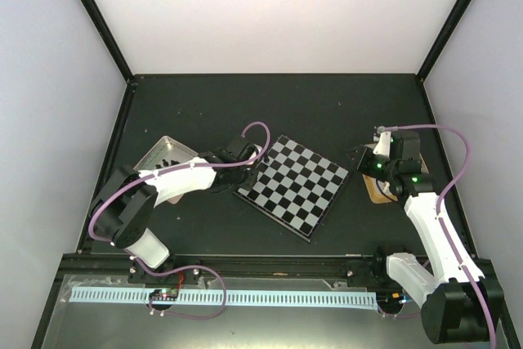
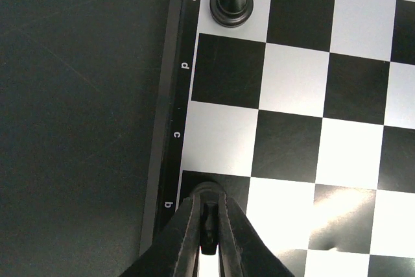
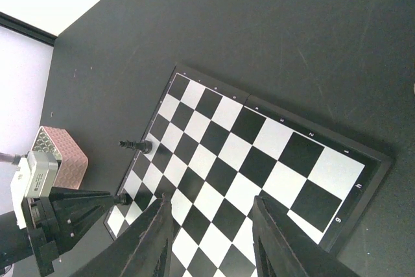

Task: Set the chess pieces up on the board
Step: Place the chess piece on the chessboard.

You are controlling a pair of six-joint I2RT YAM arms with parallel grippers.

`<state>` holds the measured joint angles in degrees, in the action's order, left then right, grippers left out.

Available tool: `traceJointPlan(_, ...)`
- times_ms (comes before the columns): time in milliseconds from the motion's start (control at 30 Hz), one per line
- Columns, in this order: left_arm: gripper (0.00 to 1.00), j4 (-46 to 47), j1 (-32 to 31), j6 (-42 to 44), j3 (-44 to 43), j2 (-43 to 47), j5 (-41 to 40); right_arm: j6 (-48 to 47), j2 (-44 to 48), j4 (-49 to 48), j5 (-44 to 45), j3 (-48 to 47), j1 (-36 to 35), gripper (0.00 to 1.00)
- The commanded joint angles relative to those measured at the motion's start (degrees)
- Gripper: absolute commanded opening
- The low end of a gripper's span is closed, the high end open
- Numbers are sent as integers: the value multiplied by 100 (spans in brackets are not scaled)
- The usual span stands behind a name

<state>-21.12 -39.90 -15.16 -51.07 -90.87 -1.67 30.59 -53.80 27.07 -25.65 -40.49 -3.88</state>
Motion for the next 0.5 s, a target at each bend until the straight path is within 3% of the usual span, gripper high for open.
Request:
traceJointPlan(0,9,-188,-57,127,-54,-105,46,32,54,-63,7,68,-34,35)
traceJointPlan(167,17,-297,-56,118,-119,-140,98,31,67,-53,-56,35,-34,35)
traceJointPlan(400,49,-358,-53,-29,-328,225,138,37,81,-45,-55,22,-29,35)
traceJointPlan(467,54,-377,-40,-102,-355,397,13,41,91,-44,-47,31,-34,36)
